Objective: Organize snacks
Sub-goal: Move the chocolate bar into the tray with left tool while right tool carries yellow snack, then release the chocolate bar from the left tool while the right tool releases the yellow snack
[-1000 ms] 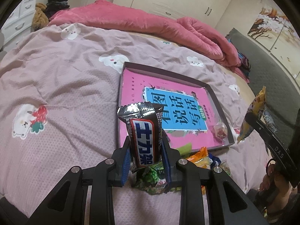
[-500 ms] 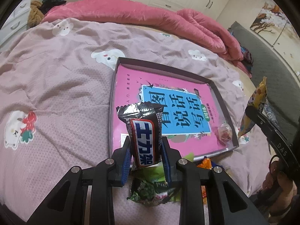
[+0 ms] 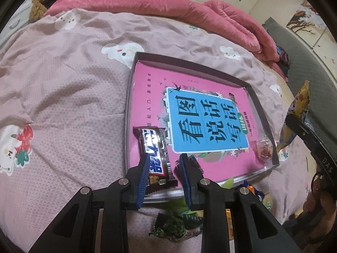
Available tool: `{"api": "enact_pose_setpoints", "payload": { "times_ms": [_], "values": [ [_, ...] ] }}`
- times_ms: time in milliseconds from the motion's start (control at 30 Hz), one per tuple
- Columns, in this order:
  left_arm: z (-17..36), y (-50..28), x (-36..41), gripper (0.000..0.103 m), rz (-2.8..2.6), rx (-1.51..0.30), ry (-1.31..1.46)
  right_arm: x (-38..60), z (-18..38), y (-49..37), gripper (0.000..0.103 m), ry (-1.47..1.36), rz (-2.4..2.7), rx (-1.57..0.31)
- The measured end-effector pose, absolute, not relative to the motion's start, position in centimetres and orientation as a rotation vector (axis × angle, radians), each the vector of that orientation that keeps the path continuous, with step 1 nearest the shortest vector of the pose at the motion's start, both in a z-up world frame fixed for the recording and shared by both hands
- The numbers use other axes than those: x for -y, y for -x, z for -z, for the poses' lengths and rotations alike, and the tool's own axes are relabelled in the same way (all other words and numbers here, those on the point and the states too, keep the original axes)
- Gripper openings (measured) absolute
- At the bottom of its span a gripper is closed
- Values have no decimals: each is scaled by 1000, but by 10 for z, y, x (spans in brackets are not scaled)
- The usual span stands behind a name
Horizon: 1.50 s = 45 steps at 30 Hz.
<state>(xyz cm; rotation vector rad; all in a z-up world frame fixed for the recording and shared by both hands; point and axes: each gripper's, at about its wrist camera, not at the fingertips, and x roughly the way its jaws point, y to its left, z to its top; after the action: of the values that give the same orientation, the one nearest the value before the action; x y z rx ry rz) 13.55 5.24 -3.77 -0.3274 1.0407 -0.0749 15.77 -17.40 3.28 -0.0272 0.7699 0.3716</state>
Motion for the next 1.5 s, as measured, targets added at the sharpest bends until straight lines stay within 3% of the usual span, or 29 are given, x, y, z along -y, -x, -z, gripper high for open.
{"api": "enact_pose_setpoints", "payload": {
  "times_ms": [800, 1500],
  "values": [
    [43, -135, -40, 27, 4, -1081, 287, 180, 17, -175, 17, -8, -403, -920],
    [46, -126, -34, 27, 28, -1066, 267, 171, 28, -168, 17, 22, -435, -927]
  ]
}}
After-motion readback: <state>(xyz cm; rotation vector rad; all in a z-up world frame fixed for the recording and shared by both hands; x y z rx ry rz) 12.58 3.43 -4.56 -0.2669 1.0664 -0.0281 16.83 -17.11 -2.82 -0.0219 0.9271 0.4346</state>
